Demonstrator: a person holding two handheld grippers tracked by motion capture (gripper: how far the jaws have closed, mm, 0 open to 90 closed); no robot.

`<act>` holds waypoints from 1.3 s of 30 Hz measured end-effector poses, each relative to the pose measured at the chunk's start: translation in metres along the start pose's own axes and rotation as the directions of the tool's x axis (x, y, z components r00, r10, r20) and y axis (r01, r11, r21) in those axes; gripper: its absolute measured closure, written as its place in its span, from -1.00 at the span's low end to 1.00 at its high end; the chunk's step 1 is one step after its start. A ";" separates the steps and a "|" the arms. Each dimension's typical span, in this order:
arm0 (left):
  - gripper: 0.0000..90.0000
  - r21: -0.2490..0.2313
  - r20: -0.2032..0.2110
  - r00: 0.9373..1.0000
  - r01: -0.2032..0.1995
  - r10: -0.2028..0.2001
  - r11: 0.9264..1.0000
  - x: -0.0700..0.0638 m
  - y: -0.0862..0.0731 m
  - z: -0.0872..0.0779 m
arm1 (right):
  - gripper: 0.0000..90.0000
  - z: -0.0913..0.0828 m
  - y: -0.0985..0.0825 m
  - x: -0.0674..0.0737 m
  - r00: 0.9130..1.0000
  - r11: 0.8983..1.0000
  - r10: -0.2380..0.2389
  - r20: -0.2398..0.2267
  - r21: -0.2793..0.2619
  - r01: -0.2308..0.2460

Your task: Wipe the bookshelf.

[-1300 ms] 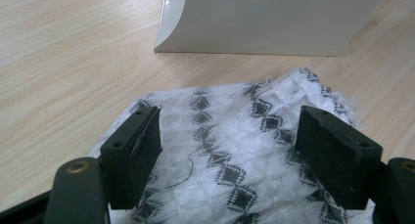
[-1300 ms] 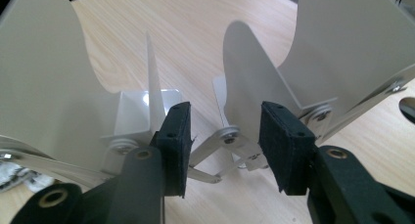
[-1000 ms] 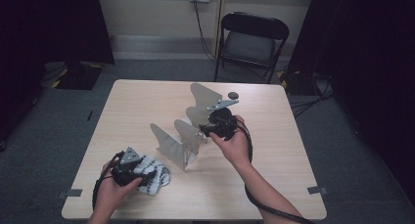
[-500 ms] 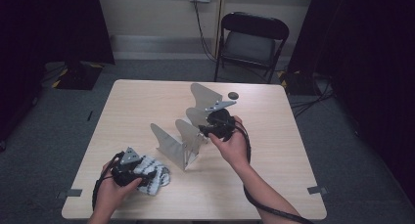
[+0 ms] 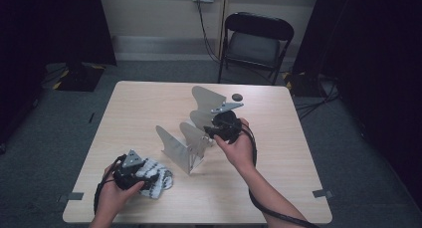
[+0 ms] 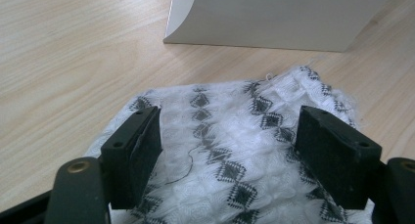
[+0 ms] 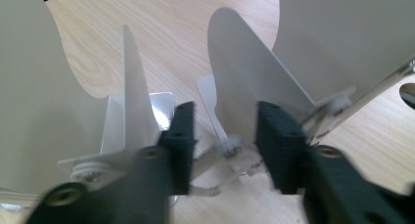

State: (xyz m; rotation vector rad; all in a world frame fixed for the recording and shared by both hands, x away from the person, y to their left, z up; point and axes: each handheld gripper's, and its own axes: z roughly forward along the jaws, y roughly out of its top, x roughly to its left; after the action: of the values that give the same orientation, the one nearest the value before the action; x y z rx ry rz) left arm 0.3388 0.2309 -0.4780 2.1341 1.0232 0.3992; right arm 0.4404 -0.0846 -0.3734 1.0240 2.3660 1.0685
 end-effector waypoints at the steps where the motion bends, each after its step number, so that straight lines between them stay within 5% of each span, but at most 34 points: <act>1: -0.44 0.000 0.002 1.000 0.000 0.000 1.000 0.000 0.000 0.000 | 0.18 0.000 -0.001 0.000 1.000 1.000 0.008 -0.004 -0.001 -0.008; 8: -0.44 0.008 0.001 1.000 -0.010 0.010 1.000 0.000 0.001 0.001 | 0.09 0.002 -0.012 0.000 1.000 1.000 0.020 -0.002 0.005 -0.020; 25: -0.43 0.008 0.001 1.000 -0.015 0.015 1.000 -0.001 0.001 0.002 | 0.35 -0.009 -0.015 -0.017 0.999 0.999 0.035 0.032 0.020 -0.036; 31: -0.44 0.005 0.005 1.000 -0.005 0.005 1.000 -0.003 0.002 0.002 | 0.50 -0.014 -0.016 -0.023 0.998 0.998 0.049 0.048 0.025 -0.050; 34: -0.43 0.002 0.007 1.000 -0.003 0.003 1.000 -0.003 0.001 0.002 | 0.86 -0.016 -0.019 -0.029 0.997 0.996 0.082 0.012 0.014 -0.082; 39: -0.43 0.005 0.006 1.000 -0.004 0.004 1.000 -0.003 0.002 0.002 | 0.92 -0.019 -0.020 -0.041 0.995 0.995 0.101 0.008 0.027 -0.101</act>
State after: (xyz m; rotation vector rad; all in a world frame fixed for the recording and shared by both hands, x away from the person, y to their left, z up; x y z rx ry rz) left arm 0.3395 0.2269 -0.4783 2.1412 1.0174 0.3920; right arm 0.4480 -0.1328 -0.3754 1.1660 2.3522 1.0689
